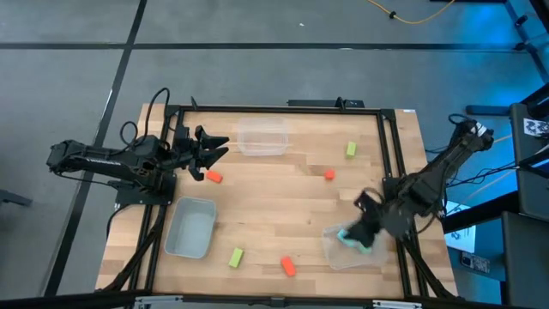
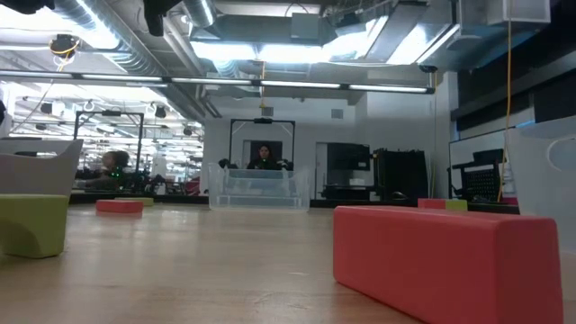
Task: Sort & place blocks by color
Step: Put the top left lime green half pillar block into the gray bin
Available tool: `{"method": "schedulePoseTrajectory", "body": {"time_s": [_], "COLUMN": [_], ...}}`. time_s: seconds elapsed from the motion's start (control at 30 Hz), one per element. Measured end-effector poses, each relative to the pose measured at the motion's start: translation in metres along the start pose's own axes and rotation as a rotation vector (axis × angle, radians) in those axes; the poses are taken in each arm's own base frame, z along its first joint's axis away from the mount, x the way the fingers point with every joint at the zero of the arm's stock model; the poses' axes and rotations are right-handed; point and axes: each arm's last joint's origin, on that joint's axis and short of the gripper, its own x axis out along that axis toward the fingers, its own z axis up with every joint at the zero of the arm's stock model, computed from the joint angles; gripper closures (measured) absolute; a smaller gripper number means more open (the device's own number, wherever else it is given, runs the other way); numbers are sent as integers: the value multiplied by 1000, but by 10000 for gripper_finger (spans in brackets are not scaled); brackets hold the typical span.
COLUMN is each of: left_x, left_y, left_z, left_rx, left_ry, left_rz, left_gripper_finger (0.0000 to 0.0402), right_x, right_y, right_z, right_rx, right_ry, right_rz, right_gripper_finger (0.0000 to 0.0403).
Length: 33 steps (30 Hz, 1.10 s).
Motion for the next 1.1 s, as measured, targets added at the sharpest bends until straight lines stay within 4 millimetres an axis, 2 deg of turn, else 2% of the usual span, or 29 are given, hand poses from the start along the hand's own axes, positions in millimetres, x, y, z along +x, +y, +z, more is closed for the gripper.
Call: {"method": "schedulePoseTrajectory", "body": {"time_s": [0.13, 0.27, 0.37, 0.53, 0.7, 0.83, 0.97, 1.1], "left_x": [0, 0, 0, 0, 0, 0, 0, 0], "left_y": [0, 0, 0, 0, 0, 0, 0, 1], "left_z": [0, 0, 0, 0, 0, 0, 0, -1], "left_rx": [0, 0, 0, -1, -4, -4, 1, 5], "left_ry": [0, -1, -1, -1, -1, -1, -1, 13], "left_rz": [0, 2, 3, 3, 3, 3, 4, 10], "left_gripper_finger": [206, 206, 206, 206, 206, 206, 206, 206], "right_x": [5, 6, 3, -1, 3, 9, 5, 4], "right_y": [9, 8, 6, -5, -27, -50, -56, -56], "right_z": [41, 85, 111, 140, 155, 159, 158, 158], "right_rx": [-174, -256, -357, -535, -614, -619, -658, -779], "right_ry": [-288, -488, -548, -518, -560, -671, -802, -844], "right_rz": [57, 40, 59, 78, 137, 276, 370, 330], "right_gripper_finger": [151, 151, 151, 151, 151, 151, 151, 151]}}
